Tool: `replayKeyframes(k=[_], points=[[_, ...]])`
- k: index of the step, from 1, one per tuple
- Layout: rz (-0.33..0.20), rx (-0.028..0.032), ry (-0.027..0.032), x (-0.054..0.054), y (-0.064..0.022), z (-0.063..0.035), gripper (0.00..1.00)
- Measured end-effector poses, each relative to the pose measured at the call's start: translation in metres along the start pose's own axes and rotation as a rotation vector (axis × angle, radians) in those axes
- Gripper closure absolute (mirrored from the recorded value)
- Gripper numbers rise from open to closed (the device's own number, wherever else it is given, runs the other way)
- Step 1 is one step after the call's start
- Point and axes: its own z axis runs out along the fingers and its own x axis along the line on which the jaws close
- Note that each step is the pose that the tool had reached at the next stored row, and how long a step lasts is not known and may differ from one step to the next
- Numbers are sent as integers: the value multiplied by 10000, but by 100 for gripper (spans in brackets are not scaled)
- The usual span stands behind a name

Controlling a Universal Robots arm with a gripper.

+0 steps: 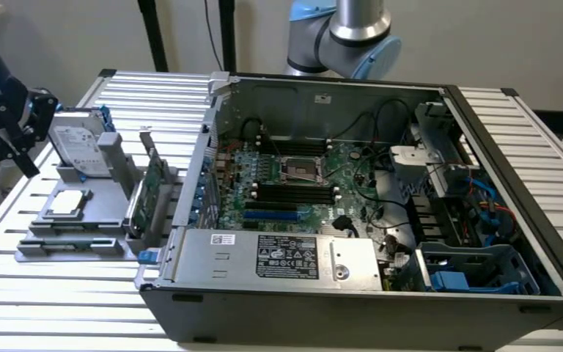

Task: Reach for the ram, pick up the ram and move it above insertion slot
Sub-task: 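Pick up the ram and move it above insertion slot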

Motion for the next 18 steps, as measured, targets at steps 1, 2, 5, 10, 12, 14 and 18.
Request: replayKeyframes(k=[1,2,5,10,12,14,18], points=[[-181,3,5,0,0,-1,89],[-359,8,8,0,0,-2,89],[-899,39,5,0,0,-2,89],[-1812,145,-43,0,0,-3,89],[-2177,188,-63,0,0,-3,89],[-2537,230,-82,0,0,-3,89],[-3270,313,-119,0,0,-3,89]])
